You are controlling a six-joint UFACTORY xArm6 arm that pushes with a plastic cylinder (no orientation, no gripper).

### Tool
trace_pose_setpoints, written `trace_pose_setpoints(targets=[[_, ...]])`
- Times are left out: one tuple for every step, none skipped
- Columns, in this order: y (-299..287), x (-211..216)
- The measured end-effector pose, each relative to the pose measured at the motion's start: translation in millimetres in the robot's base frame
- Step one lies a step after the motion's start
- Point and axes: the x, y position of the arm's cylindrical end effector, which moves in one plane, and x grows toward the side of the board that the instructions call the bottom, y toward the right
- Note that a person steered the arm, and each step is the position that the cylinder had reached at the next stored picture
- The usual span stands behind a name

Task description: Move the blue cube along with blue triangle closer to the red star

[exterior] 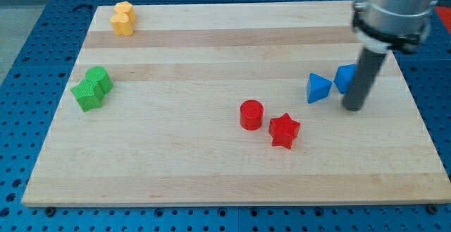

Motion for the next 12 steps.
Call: trace_pose_setpoints(targets=[[44.5, -29.8], [42.0, -63.1], [8.2, -66.7], [-35.4, -42.6], [-65.1, -6.8], [-71.2, 7.3], [-43.1, -3.8], [-22.3, -7.6], [-45.3, -4.6], [-72.5, -4.6], [-86.4, -4.6], [-70.8, -4.7]])
